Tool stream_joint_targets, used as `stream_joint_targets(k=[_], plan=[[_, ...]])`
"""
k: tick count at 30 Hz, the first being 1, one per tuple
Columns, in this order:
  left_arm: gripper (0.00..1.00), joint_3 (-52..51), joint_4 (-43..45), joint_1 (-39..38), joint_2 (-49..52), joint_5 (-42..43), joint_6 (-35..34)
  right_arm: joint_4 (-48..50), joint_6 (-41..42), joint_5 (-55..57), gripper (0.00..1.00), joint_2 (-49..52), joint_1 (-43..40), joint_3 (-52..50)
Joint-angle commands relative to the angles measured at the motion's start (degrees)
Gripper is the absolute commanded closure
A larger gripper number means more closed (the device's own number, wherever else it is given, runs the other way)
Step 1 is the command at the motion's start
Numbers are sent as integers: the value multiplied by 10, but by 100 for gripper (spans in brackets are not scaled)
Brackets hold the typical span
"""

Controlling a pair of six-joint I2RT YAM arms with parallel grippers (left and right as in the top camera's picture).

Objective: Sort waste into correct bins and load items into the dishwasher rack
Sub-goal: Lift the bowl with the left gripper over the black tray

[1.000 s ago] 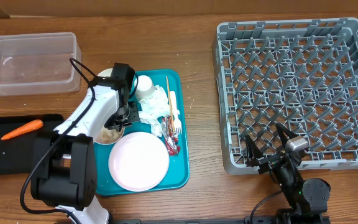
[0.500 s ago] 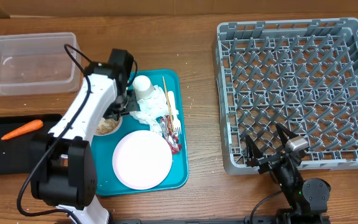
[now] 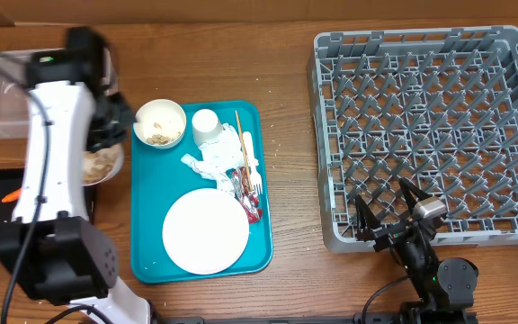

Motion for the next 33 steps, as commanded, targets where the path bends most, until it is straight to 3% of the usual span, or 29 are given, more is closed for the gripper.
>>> stream_joint_targets(k=[1,6,15,26,33], plan=[[96,13,5,94,-21,125,56,3,2,6,0,-4,4,-6],[96,13,8,232,-21,289,163,3,2,6,0,-4,4,-6],[96,-49,30,360,-18,463,234,3,2,6,0,-4,4,-6],[96,-219,168,439,-18,560,241,3,2,6,0,-4,4,-6],[96,-236,183,490,-18,614,264,3,2,6,0,-4,4,-6]])
